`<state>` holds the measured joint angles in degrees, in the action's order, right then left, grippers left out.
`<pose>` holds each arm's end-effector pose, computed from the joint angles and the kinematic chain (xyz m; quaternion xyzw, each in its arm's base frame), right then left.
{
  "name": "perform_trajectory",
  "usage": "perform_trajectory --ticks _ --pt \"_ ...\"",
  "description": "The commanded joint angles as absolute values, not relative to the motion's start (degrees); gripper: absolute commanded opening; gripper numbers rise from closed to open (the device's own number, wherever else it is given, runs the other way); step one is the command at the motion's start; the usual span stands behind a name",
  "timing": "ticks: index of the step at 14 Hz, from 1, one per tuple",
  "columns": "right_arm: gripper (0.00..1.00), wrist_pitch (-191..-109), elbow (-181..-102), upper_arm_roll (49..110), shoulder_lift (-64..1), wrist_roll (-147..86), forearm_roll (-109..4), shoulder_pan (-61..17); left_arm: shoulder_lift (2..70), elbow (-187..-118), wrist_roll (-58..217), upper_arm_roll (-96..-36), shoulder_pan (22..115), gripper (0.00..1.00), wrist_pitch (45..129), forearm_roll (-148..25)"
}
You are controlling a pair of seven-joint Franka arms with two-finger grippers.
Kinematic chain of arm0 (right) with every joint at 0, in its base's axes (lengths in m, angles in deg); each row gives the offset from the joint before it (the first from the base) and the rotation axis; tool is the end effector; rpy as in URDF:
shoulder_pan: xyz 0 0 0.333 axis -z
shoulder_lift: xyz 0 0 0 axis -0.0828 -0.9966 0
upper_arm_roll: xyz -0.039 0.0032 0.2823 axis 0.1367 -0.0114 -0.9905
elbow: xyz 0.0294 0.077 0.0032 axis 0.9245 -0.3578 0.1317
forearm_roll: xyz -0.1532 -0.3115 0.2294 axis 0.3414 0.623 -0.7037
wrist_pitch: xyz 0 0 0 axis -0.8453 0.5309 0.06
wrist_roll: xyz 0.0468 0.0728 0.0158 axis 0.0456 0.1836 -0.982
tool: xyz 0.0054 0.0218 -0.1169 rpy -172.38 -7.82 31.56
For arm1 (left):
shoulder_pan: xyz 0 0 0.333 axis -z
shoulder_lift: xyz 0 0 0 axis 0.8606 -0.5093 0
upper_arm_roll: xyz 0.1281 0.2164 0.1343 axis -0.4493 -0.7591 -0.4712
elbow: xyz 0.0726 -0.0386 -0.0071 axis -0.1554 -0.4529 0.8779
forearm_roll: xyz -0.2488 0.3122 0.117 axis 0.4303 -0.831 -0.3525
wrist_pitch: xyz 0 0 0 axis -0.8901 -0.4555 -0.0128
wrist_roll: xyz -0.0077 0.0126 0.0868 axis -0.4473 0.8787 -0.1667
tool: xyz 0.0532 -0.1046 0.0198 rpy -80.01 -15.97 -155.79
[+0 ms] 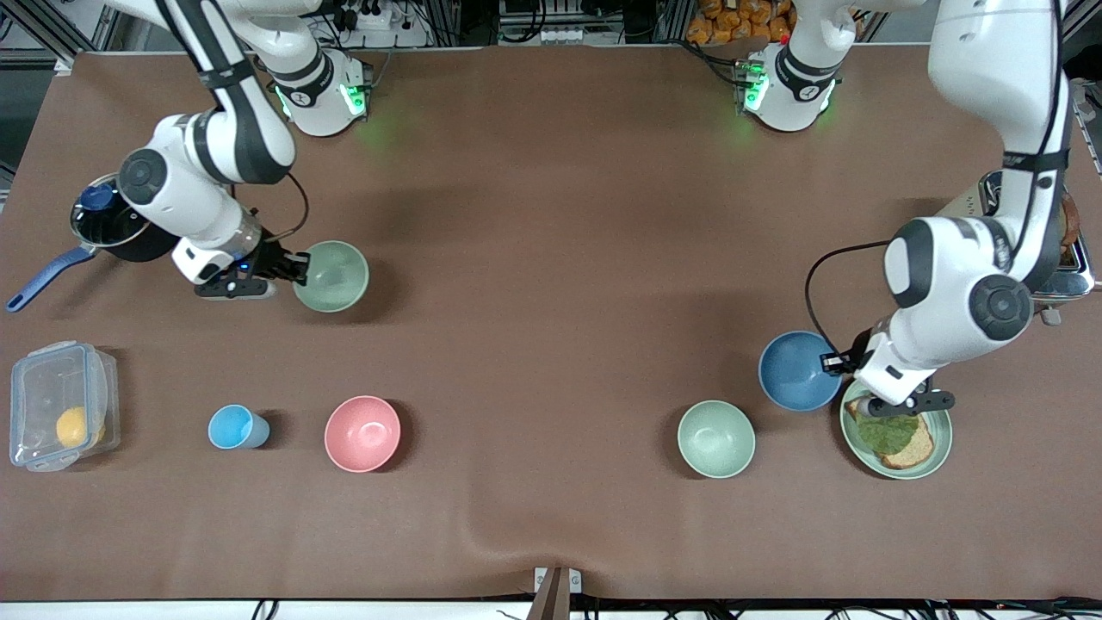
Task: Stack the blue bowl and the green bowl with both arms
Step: 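Carry the green bowl with the right gripper while the left gripper carries the blue bowl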
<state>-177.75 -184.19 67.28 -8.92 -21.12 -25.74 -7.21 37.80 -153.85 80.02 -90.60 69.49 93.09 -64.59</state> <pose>0.4830 0.0762 0.2237 -0.9980 0.0312 0.0041 0.0547 0.6554 -0.0540 0.2727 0.9984 0.0510 -0.0155 0.0194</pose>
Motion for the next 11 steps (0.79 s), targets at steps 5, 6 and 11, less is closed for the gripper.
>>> perform_trajectory --ticks 5,6,11 --pt "0.0 -176.9 -179.2 67.6 -8.9 6.3 -27.0 -25.1 46.4 -158.6 88.5 -85.2 69.5 0.0 88.1 -62.7" --pt "0.0 -177.6 -179.0 67.6 -9.7 9.5 -27.0 -26.8 47.4 -159.8 90.4 -84.2 69.7 0.0 88.4 -62.7" --pt "0.0 -183.0 -176.5 67.7 -15.0 25.7 -26.9 -39.0 48.6 -160.6 100.0 -78.6 69.8 0.0 89.5 -62.7"
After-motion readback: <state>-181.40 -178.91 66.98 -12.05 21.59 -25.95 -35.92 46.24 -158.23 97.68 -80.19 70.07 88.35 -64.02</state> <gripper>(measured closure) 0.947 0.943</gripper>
